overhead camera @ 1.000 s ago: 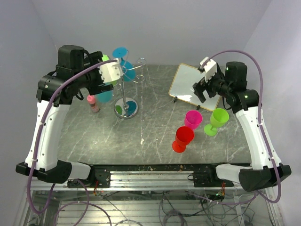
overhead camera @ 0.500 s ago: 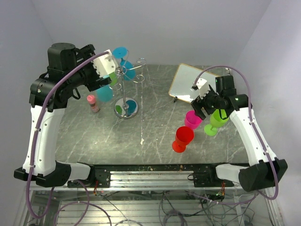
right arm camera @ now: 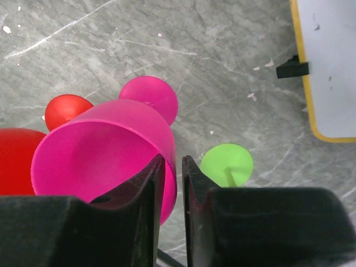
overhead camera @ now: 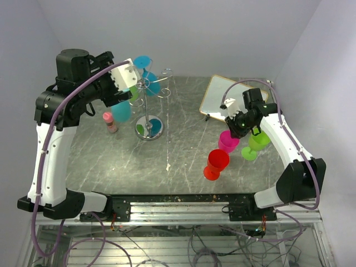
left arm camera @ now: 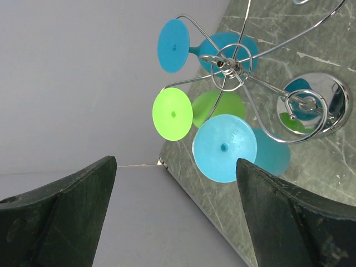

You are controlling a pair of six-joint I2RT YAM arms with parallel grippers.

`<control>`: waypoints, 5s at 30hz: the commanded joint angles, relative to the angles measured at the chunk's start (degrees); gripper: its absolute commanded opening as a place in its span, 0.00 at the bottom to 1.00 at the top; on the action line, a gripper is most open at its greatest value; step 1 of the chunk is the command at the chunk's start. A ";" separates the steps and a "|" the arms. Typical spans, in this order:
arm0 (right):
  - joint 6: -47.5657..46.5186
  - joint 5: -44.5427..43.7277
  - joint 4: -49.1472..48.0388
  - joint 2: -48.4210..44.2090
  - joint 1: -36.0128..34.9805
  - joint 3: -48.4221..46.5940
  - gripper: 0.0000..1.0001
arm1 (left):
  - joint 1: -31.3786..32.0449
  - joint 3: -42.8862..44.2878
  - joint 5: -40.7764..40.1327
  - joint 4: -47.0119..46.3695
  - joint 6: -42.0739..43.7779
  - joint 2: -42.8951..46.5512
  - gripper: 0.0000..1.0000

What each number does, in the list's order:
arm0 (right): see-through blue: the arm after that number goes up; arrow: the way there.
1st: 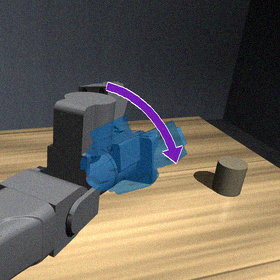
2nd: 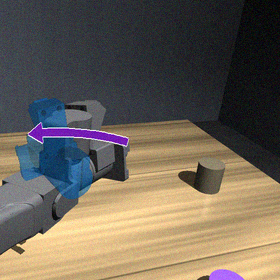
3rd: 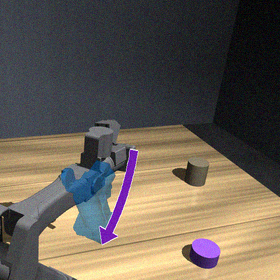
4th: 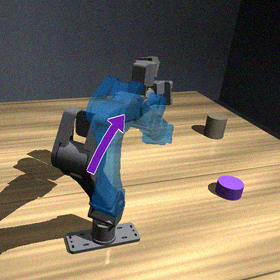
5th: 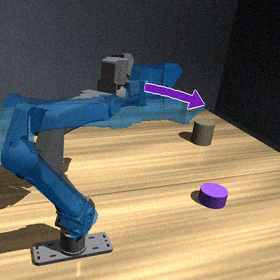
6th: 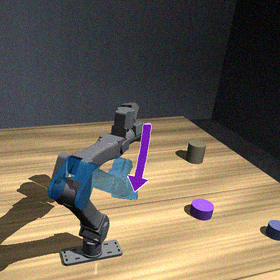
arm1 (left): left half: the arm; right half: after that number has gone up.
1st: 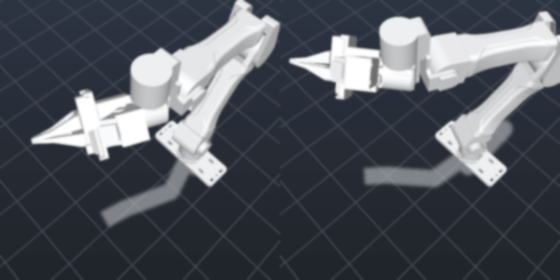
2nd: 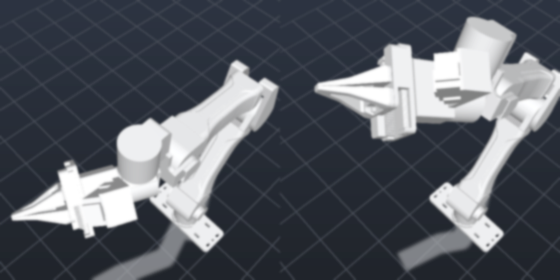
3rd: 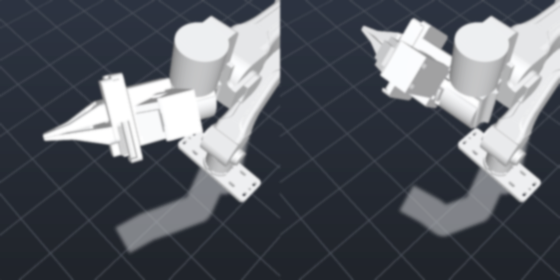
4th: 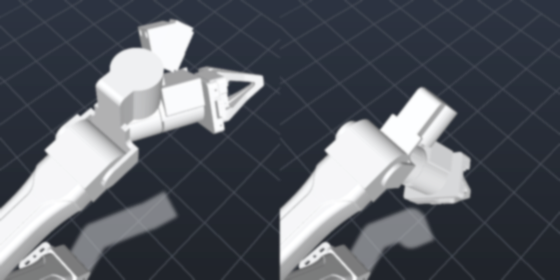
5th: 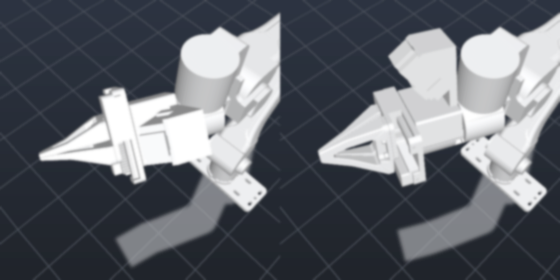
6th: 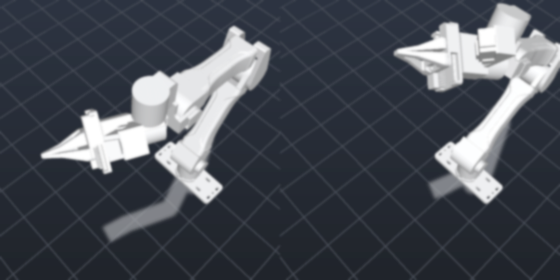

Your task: Place the wine glass upside down on the wine glass rack

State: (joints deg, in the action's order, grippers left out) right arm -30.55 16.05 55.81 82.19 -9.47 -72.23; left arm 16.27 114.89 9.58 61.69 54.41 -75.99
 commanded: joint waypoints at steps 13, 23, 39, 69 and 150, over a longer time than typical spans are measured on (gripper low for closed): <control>0.35 -0.02 2.06 1.71 0.16 -5.69 0.00 | -0.41 -0.87 -0.85 -3.94 -3.97 -1.19 0.99; -3.16 6.86 5.25 5.61 -0.08 -22.88 0.00 | -0.36 -1.87 -0.04 -4.85 -12.92 1.78 0.99; 14.28 15.62 -21.25 1.53 -0.08 -33.42 0.00 | -2.87 -7.67 9.43 -19.21 -30.64 8.90 0.99; 44.47 34.70 -43.11 10.26 -0.10 -42.72 0.00 | 3.75 -0.61 12.82 -40.54 -66.54 -13.34 0.91; 14.01 16.36 -27.25 0.11 -0.26 -18.35 0.97 | 3.19 3.92 -13.56 -37.09 -45.94 -12.53 0.07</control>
State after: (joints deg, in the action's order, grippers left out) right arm -12.78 31.90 28.47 84.86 -9.82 -93.38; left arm 15.68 114.65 5.13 24.73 -1.41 -87.26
